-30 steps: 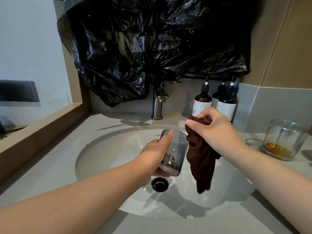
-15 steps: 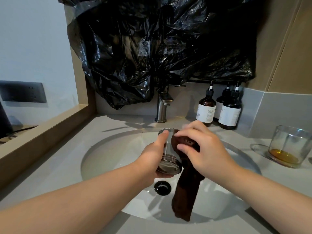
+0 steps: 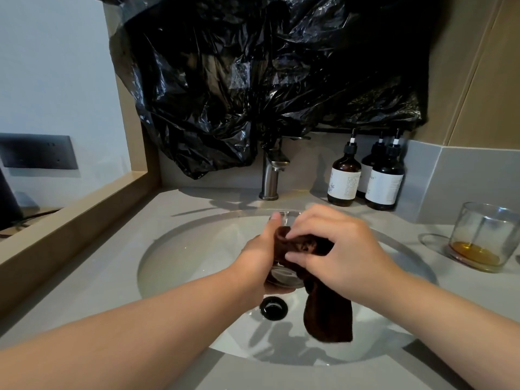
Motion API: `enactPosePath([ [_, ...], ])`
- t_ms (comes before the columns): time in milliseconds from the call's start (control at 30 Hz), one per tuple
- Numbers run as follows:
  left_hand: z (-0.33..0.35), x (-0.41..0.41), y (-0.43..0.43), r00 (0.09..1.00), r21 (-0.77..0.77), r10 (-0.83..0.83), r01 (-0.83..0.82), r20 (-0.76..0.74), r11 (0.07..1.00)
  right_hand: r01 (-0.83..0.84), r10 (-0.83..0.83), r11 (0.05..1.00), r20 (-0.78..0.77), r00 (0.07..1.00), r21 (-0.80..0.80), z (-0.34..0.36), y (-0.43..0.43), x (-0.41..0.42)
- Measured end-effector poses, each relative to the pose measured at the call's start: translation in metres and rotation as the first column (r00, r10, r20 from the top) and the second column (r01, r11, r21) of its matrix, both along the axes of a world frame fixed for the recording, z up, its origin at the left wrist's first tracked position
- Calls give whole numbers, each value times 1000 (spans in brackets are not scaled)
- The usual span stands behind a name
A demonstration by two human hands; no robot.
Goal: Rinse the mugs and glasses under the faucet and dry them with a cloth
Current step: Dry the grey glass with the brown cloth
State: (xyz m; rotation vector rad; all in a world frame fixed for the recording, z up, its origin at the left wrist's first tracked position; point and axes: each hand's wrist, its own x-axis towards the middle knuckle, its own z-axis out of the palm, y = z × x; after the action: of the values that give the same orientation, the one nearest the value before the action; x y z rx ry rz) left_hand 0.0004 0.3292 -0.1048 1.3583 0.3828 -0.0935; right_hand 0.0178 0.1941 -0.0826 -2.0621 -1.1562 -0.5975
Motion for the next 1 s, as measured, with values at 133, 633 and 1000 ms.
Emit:
enactPosePath([
  [133,2,0,1,1000,-85,-17,19,24,996,39,-37,996,-24,999,75,8,-3,8],
  [633,13,-3,11,998,-272,-66,67,12,960,240,-255,966,-205,945,-95,-1,-24,39],
  [1000,8,-2,19,945,-195,-327,319,-6,927,-68,82,996,-712,697,48,20,-35,29],
])
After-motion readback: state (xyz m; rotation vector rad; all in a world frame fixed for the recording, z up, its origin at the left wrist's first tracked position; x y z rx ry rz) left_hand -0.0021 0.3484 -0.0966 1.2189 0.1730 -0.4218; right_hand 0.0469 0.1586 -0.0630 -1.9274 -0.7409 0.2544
